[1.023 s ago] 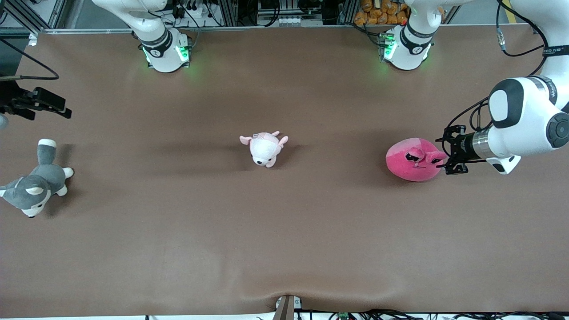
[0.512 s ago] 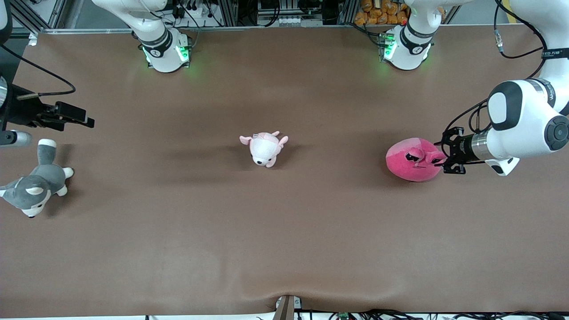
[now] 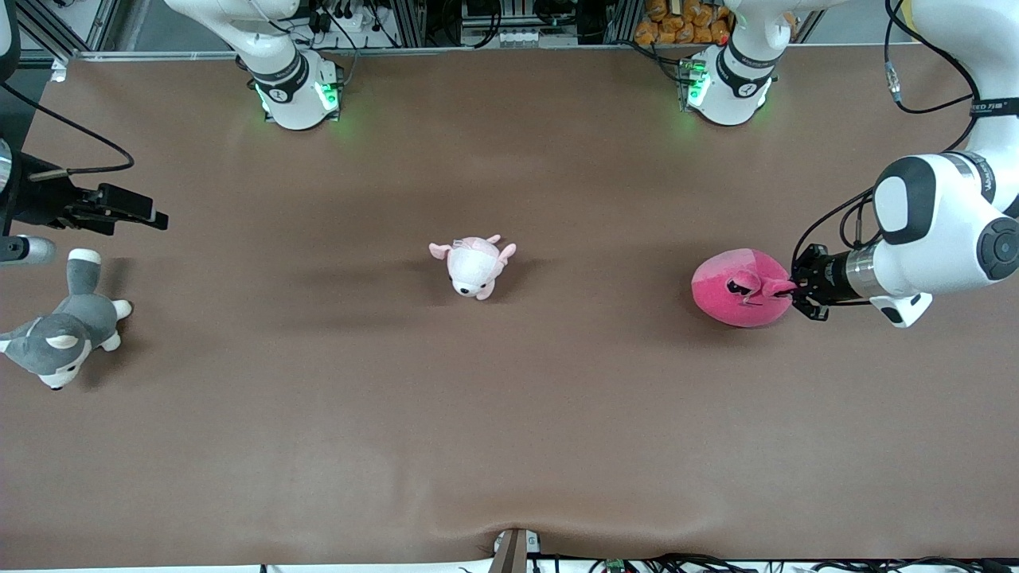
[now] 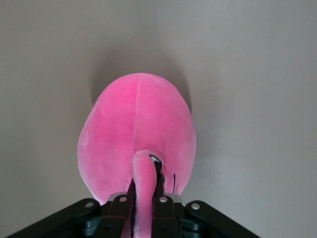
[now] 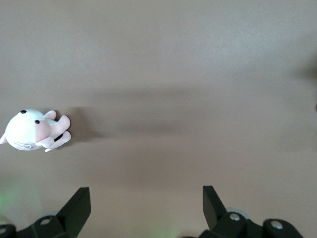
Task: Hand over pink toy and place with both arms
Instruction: 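Close the left gripper on the pink toy's neck, then carry the pink toy toward center while the right gripper approaches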
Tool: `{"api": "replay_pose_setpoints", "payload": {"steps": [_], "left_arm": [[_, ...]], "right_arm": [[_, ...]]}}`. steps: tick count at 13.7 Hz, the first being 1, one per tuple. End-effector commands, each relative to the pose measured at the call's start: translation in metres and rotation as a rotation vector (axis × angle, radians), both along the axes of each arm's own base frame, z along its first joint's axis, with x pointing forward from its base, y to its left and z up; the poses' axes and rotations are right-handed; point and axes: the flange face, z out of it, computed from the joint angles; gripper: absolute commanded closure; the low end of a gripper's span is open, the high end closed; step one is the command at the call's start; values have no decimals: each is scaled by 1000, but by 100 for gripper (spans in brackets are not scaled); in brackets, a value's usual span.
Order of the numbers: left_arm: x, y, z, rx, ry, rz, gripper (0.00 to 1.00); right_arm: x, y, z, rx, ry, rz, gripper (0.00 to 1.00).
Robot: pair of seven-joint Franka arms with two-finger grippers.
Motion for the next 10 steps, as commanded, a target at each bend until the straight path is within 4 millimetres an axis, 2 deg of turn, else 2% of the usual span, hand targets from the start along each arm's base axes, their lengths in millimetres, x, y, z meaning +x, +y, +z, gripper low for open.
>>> {"api": "replay_pose_setpoints", "payload": {"steps": [1, 4, 6, 8, 10], "left_arm": [[18, -5, 27, -4, -46, -49, 100], [30, -25, 79, -15, -22, -45, 100], [28, -36, 103, -25, -11, -82, 100], [25, -60, 122, -38, -19, -118, 100], [18, -94, 156, -51, -49, -120, 100]], "right_arm": [[-4, -1, 3, 12, 2, -12, 0], [-3, -1, 0, 12, 5, -14, 0], [-3, -3, 0, 12, 7, -15, 0], [-2, -2, -1, 12, 6, -14, 0], [-2, 1, -1, 12, 6, -10, 0]]}}
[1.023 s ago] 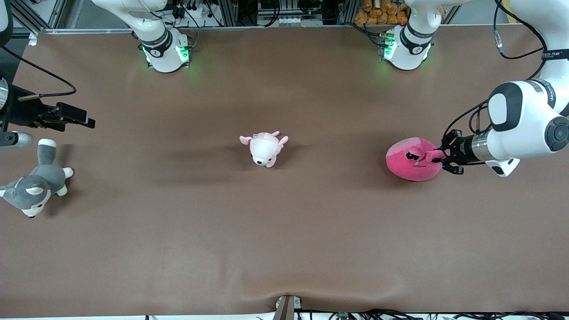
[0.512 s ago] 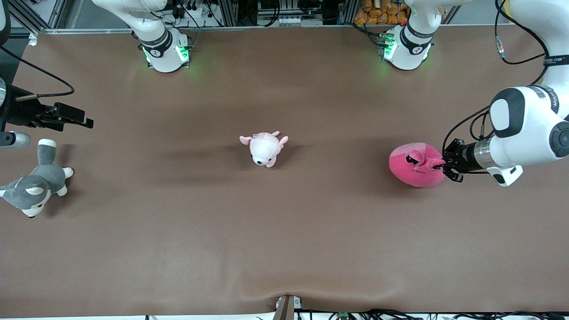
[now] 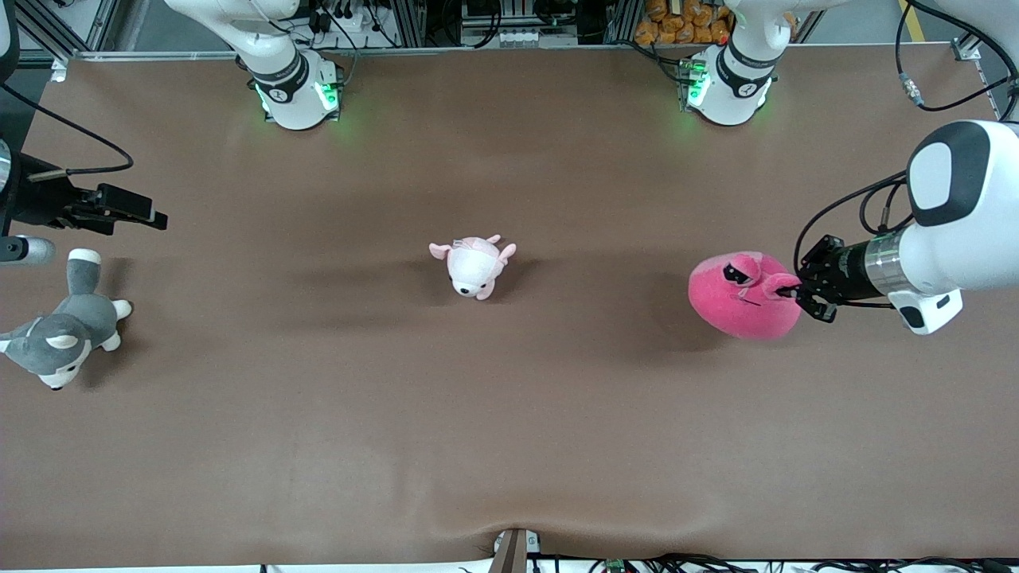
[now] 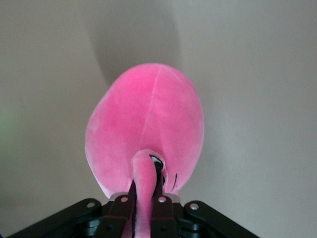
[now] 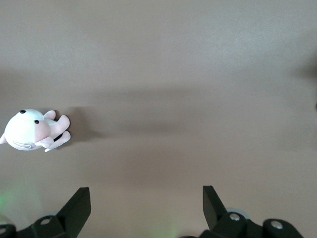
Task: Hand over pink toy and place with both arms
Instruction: 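Carry the pink toy toward center while the right gripper approaches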
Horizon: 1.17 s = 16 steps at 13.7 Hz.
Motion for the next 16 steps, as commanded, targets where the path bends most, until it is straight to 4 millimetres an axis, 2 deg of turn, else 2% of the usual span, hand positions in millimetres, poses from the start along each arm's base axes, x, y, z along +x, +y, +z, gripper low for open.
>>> {"api": "replay_pose_setpoints", "payload": {"steps": [1, 3, 6, 9, 11, 14, 16], "left_arm": [[-12, -39, 43, -13, -15, -4, 100], [-14, -67, 82, -84, -39, 29, 100], [-20, -95, 105, -118, -38, 30, 100], [-31, -129, 105, -110, -26, 4, 100], [-35, -144, 108, -112, -12, 36, 100], [-47, -180, 121, -118, -29, 5, 100], [-55, -199, 126, -116, -27, 16, 100]], "right_arm": [[-2, 4, 0, 12, 4, -4, 0], [-2, 7, 0, 12, 7, -2, 0], [-2, 26, 0, -2, 35, -69, 0], [-4, 42, -2, -24, 76, -164, 0], [-6, 62, -3, -43, 103, -241, 0], [-10, 110, 2, -67, 121, -326, 0], [-11, 138, 6, -8, 153, -416, 0]]}}
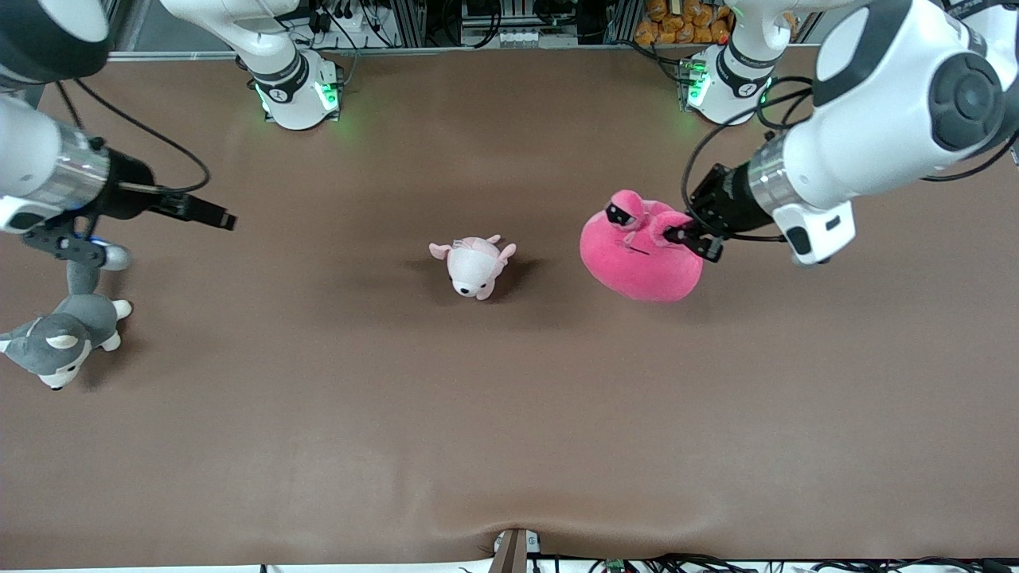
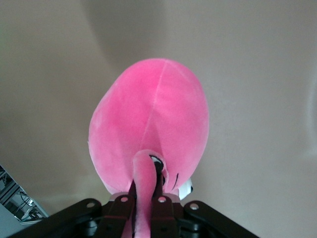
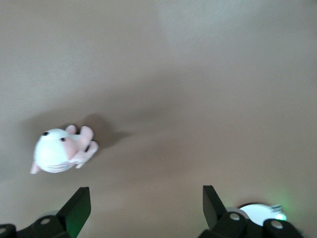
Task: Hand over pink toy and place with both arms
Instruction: 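Carry the pink toy toward center while the right gripper approaches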
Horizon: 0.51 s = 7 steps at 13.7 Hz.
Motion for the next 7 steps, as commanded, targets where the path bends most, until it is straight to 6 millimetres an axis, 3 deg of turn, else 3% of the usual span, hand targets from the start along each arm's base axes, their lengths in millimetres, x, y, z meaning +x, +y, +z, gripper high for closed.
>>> {"api": "replay_pose_setpoints", "payload": {"steps": [1, 5, 7], "left_arm": [[-6, -28, 14, -17, 4, 41, 100], [-13, -61, 17, -46, 15, 156, 100], [-11, -67, 23, -73, 27, 235, 100]], "right_arm": [[-1, 33, 9, 85, 34, -183, 0], [-3, 82, 10, 122, 75, -337, 0], [-11, 117, 14, 113, 84, -403, 0]]}}
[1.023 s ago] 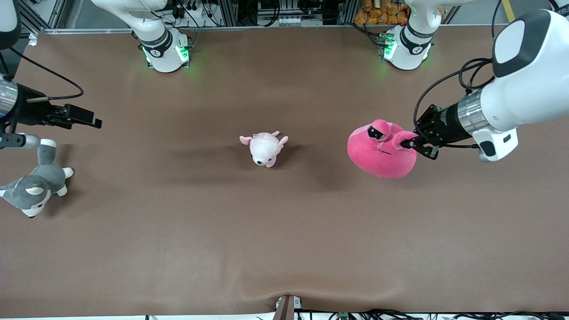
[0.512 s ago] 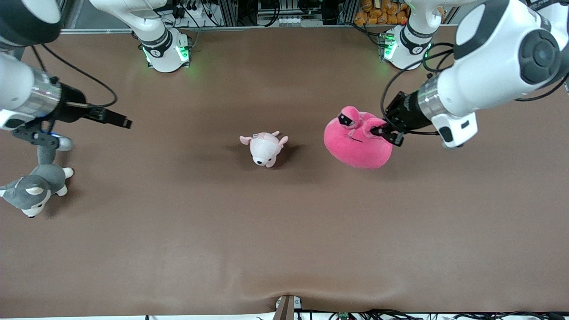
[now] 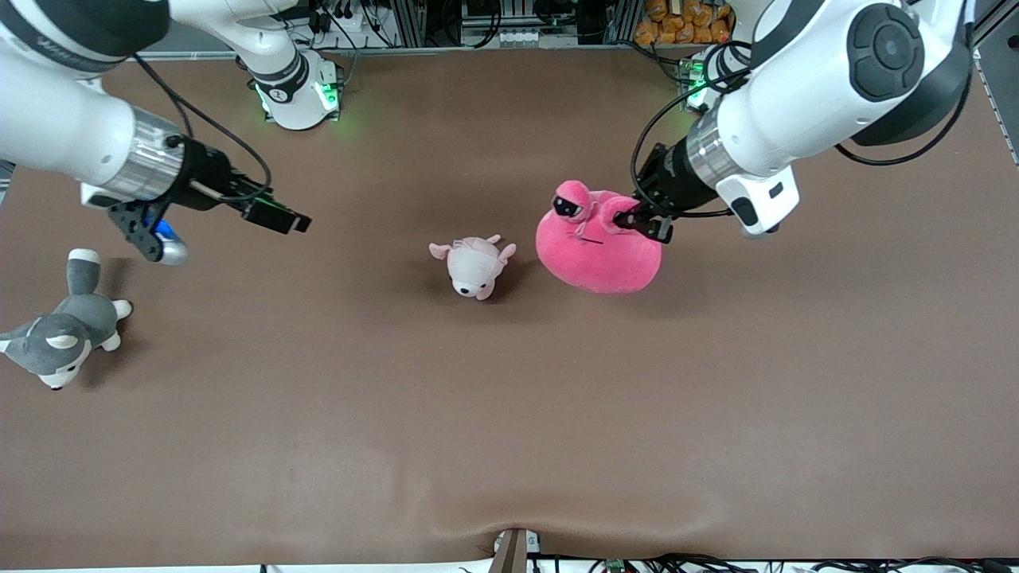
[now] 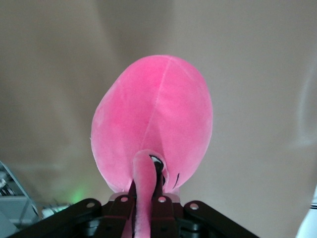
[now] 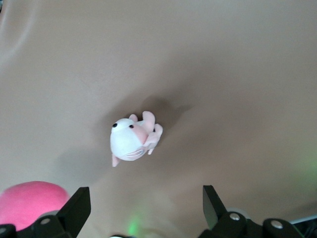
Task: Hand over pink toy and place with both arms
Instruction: 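Carry the pink toy toward center while the right gripper approaches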
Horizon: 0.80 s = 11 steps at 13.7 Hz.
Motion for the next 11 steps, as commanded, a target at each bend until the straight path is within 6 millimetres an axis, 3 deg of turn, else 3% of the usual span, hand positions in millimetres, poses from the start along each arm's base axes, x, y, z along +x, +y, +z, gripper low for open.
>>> {"api": "replay_pose_setpoints", "payload": {"steps": [1, 3, 6, 9, 11], "left_arm": [[3, -16, 16, -63, 13, 93, 100], [4, -25, 23, -97, 49, 164, 100], [5, -41, 21, -132, 76, 250, 100], [2, -58, 17, -143, 95, 309, 100], [-2, -65, 15, -140, 105, 314, 100]], "right_arm": [[-11, 50, 6, 10, 25, -99, 0], [-25, 91, 11, 32, 47, -162, 0], [-38, 132, 6, 26, 82, -238, 0], [-39, 148, 1, 69, 175, -328, 0], [-35, 149, 12, 101, 176, -388, 0]]}}
